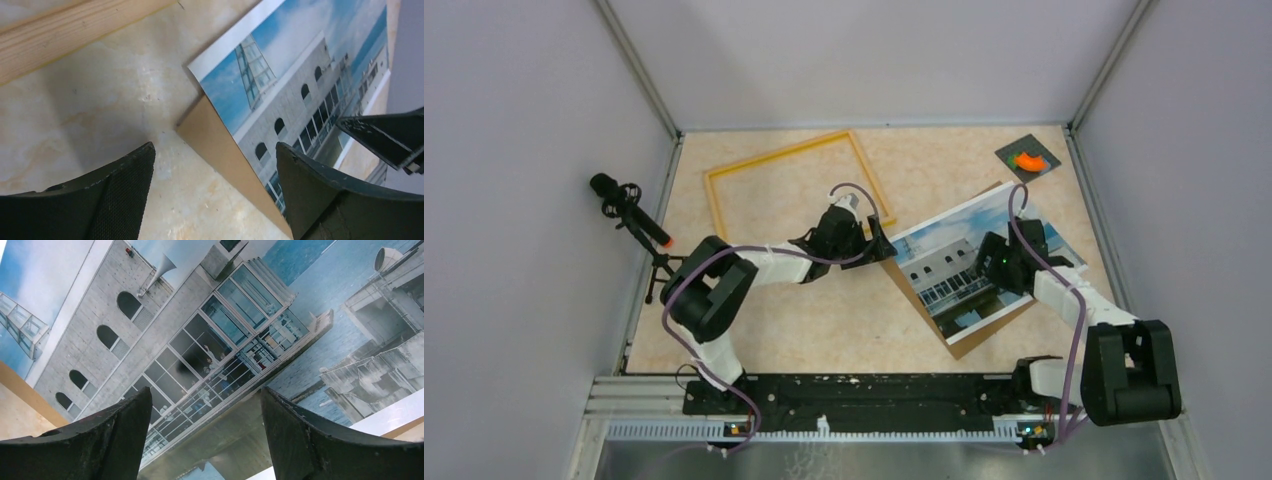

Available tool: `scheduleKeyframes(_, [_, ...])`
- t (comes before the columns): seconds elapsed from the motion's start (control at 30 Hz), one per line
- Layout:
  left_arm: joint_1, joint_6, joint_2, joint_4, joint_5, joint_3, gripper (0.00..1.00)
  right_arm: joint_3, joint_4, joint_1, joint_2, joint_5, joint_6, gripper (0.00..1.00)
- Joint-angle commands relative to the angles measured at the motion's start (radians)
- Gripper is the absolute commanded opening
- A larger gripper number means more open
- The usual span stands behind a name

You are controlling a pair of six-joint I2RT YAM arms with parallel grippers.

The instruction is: Put the photo into the frame

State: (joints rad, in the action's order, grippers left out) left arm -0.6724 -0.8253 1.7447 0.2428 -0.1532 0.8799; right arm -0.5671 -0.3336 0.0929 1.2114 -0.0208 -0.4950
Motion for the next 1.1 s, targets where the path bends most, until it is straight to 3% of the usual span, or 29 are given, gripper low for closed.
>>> scheduleKeyframes(0.0, [-0.021, -0.045, 0.064, 0.152, 0.105, 0.044, 0.92, 0.011, 0.089, -0.012, -0.012, 0.003, -0.021, 0.78])
scheduleKeyframes(0.27, [-0.028, -0.063, 0.147, 0.177, 0.142, 0.079, 0.88, 0.051, 0.124, -0.011, 0.006, -0.002, -0.020, 0.77])
scheduleKeyframes(0.47, [-0.024, -0.159, 0.192, 0.243, 0.009, 0.083, 0.81, 0.055, 0.127, -0.011, 0.000, -0.008, -0.017, 0.77])
scheduleKeyframes(0.63, [0.000, -0.305, 0.205, 0.372, -0.108, 0.047, 0.77, 0.061, 0.135, -0.012, -0.004, -0.024, -0.019, 0.77])
scheduleKeyframes(1.07, [-0.002, -0.410, 0.267, 0.681, -0.184, 0.077, 0.64, 0.075, 0.157, -0.010, 0.001, -0.051, -0.037, 0.77])
